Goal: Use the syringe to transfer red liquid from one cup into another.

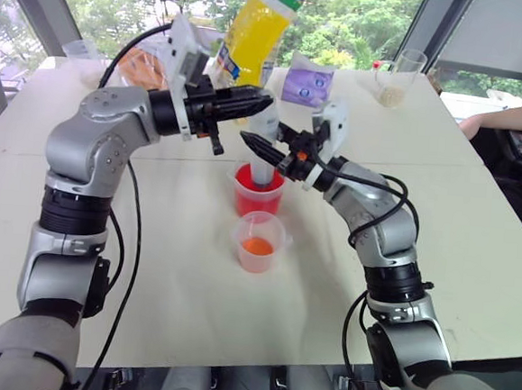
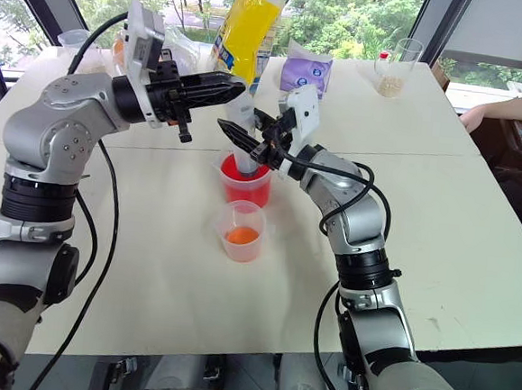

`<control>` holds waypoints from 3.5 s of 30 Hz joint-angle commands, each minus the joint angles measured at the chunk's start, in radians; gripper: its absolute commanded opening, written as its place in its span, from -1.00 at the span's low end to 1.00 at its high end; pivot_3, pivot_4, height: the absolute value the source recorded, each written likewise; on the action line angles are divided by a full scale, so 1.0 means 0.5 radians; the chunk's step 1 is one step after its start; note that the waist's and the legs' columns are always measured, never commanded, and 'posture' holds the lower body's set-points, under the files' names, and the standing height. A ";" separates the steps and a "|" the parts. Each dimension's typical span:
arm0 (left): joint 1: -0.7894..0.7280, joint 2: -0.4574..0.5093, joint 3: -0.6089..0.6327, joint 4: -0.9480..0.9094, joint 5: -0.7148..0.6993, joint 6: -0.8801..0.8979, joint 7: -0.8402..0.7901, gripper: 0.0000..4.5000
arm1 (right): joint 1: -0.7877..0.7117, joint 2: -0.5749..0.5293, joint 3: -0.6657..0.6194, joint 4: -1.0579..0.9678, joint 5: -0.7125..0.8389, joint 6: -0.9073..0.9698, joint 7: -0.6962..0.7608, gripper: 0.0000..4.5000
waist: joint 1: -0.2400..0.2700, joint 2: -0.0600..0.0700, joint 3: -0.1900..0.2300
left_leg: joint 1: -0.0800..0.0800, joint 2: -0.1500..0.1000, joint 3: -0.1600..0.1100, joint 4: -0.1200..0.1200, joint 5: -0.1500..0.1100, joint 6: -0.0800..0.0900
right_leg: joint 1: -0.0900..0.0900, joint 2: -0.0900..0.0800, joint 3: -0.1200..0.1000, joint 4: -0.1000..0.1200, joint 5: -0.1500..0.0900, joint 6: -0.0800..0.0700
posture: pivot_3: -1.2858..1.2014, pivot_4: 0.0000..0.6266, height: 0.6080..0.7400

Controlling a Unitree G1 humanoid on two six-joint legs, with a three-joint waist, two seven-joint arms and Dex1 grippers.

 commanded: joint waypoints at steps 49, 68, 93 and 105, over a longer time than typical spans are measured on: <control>-0.238 0.034 0.108 0.024 0.070 -0.078 0.052 -0.96 | 0.018 0.064 0.059 -0.058 -0.004 0.010 0.043 -0.34 | 0.000 0.000 0.000 | 0.000 0.000 0.000 0.000 0.000 0.000 | 0.000 0.000 0.000 0.000 0.000 0.000 | 0.03 -0.52 1.00; 0.091 0.270 0.334 -0.242 -0.212 0.131 -0.047 0.98 | -0.212 -0.055 -0.131 -0.230 0.144 0.179 -0.003 -0.34 | -0.002 0.000 0.000 | 0.000 0.001 0.000 0.000 0.000 0.000 | 0.000 0.000 0.000 0.000 0.000 0.000 | 0.03 -0.52 1.00; -0.176 0.201 0.308 -0.095 -0.523 0.334 -0.322 0.98 | 0.171 -0.372 -0.281 -0.794 0.975 0.769 0.071 -0.34 | 0.004 -0.001 0.000 | 0.000 -0.001 -0.001 0.000 0.000 0.000 | 0.001 -0.001 -0.001 0.000 0.000 0.000 | 0.03 -0.52 1.00; -0.194 0.163 0.228 -0.163 -0.598 0.462 -0.394 0.98 | 0.266 -0.383 -0.177 -0.820 0.871 0.659 0.082 -0.34 | 0.004 -0.001 0.000 | 0.001 0.000 -0.001 0.001 0.000 0.000 | 0.001 0.000 0.000 0.000 0.000 0.000 | 0.03 -0.52 1.00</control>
